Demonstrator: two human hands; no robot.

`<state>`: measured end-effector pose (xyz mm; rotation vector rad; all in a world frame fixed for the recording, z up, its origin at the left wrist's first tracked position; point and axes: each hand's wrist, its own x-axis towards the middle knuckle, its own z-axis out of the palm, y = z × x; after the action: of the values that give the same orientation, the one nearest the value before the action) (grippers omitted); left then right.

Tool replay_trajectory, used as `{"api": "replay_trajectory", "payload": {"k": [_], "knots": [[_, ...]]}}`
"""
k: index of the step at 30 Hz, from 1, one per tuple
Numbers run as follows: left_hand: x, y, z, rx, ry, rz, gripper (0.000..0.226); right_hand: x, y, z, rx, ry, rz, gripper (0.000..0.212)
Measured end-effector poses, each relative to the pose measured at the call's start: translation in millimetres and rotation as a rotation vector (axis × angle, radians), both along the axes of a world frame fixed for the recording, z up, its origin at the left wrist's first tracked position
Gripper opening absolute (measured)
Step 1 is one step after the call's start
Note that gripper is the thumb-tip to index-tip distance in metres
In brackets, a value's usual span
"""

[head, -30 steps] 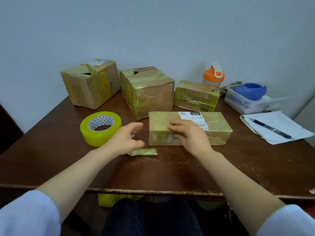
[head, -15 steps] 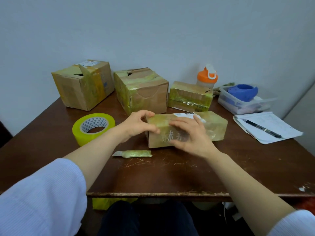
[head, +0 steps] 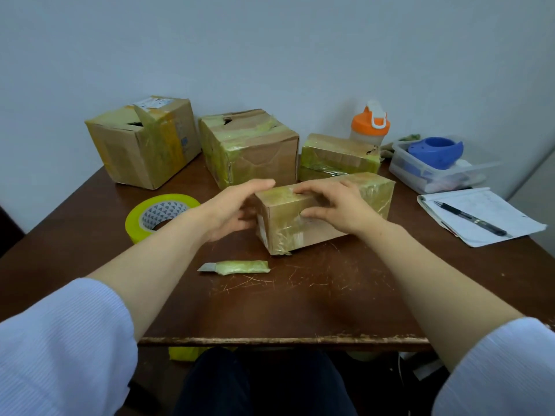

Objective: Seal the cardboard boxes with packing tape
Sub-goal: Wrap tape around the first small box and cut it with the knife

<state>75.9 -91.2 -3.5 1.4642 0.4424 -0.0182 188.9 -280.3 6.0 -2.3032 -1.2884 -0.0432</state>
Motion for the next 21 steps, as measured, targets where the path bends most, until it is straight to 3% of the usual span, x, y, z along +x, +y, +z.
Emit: {"api": "replay_trajectory", "payload": {"k": [3, 4, 8, 11, 15, 18, 21], "knots": [[-2, 1, -5, 0.119, 0.017, -0.033, 0.096, 5, 5, 7, -0.036, 0.052, 0.02, 0.042], [-1, 0, -6, 0.134, 0.025, -0.014, 0.098, 6, 7, 9, -0.023, 0.028, 0.023, 0.041], [2, 0, -11, 0.044, 0.106, 0.033, 0.066, -2, 11, 2, 0.145, -0.078, -0.101, 0.041], [4, 2, -16, 0.029, 0.142, 0.084, 0.048, -10, 9, -12, 0.167, 0.069, -0.072, 0.03], [7, 4, -21, 0.045, 0.114, 0.17, 0.049, -13, 4, -21, 0.202, 0.334, -0.032, 0.03], [11, 3, -23, 0.153, 0.023, 0.235, 0.035, -12, 3, -16, 0.214, 0.533, 0.012, 0.033], [13, 2, -26, 0.352, -0.072, 0.294, 0.035, -11, 2, -13, 0.112, 0.508, 0.076, 0.036]]}}
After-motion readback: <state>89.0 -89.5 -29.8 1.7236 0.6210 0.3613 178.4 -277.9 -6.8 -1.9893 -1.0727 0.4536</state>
